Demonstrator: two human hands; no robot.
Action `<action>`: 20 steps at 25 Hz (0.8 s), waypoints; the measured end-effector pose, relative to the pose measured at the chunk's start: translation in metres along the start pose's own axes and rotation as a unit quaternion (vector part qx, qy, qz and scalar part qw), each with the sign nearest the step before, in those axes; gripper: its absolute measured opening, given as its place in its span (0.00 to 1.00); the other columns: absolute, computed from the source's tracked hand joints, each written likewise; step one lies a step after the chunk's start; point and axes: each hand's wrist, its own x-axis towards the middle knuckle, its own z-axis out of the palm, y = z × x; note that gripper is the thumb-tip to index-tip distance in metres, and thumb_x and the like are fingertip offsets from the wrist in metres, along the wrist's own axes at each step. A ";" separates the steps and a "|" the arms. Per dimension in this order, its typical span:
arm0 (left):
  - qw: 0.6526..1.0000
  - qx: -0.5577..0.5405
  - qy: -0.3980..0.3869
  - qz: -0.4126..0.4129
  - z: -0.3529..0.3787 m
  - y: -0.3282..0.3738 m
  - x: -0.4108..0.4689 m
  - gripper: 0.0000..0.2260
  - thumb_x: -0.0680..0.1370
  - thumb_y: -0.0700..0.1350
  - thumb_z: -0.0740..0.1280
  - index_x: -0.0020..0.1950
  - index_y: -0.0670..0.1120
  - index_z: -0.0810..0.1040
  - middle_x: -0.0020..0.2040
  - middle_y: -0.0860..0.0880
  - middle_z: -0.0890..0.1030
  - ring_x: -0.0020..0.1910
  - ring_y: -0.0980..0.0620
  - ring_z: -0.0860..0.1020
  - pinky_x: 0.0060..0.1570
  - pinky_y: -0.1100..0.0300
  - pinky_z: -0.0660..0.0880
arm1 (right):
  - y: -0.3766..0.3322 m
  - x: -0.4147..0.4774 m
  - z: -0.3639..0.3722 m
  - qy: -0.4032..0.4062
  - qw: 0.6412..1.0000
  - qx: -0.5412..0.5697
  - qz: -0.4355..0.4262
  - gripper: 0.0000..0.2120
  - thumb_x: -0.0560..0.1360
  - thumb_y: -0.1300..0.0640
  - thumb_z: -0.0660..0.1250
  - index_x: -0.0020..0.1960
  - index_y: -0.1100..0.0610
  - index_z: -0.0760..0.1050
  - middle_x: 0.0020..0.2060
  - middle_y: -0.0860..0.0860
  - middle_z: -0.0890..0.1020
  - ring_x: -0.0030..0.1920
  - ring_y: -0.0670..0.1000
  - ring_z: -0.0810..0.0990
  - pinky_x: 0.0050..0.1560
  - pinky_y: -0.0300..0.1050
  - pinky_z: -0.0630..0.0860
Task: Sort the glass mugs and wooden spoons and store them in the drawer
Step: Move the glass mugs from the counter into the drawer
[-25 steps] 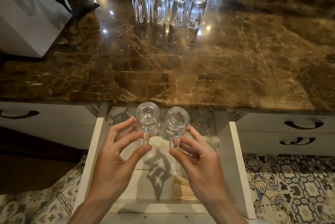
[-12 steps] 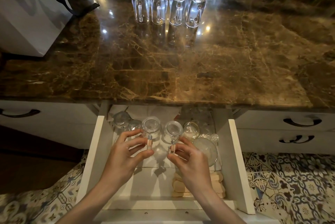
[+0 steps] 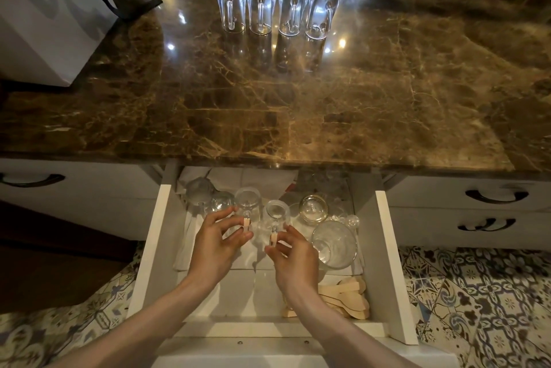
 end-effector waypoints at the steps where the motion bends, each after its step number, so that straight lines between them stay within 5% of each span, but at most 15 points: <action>1: 1.000 -0.004 0.009 -0.003 0.003 -0.002 0.002 0.09 0.70 0.36 0.73 0.45 0.48 0.81 0.61 0.52 0.71 0.59 0.54 0.73 0.49 0.76 0.68 | 0.001 0.003 0.002 0.009 1.000 0.003 0.000 0.14 0.73 0.64 0.70 0.36 0.48 0.74 0.62 0.44 0.75 0.39 0.35 0.76 0.38 0.23 0.69; 5: 0.999 0.005 0.035 0.016 0.012 -0.004 0.004 0.08 0.71 0.36 0.72 0.47 0.47 0.81 0.60 0.53 0.70 0.56 0.59 0.71 0.43 0.83 0.66 | 0.003 0.010 0.018 0.057 0.998 0.029 0.018 0.06 0.74 0.66 0.68 0.47 0.58 0.80 0.49 0.43 0.77 0.40 0.40 0.77 0.35 0.22 0.68; 9: 0.999 -0.009 0.042 0.021 0.021 -0.009 0.004 0.08 0.72 0.35 0.71 0.48 0.44 0.81 0.60 0.55 0.70 0.49 0.73 0.70 0.41 0.83 0.66 | -0.001 0.015 0.029 0.095 0.991 0.081 0.056 0.07 0.74 0.66 0.68 0.43 0.54 0.76 0.50 0.50 0.81 0.46 0.48 0.82 0.46 0.36 0.75; 16: 0.999 0.009 0.027 0.031 0.031 -0.018 0.008 0.06 0.73 0.35 0.70 0.48 0.44 0.80 0.66 0.53 0.69 0.61 0.56 0.73 0.49 0.79 0.69 | 0.000 0.030 0.042 0.150 0.974 0.124 0.112 0.06 0.74 0.66 0.66 0.48 0.57 0.77 0.49 0.54 0.83 0.46 0.49 0.80 0.50 0.41 0.75; 20: 1.000 0.019 0.021 0.004 0.033 -0.023 0.011 0.10 0.74 0.37 0.70 0.54 0.43 0.81 0.72 0.50 0.67 0.64 0.56 0.71 0.56 0.67 0.73 | 0.000 0.036 0.046 0.158 0.973 0.129 0.106 0.07 0.74 0.66 0.66 0.48 0.57 0.77 0.47 0.54 0.83 0.49 0.52 0.81 0.51 0.45 0.75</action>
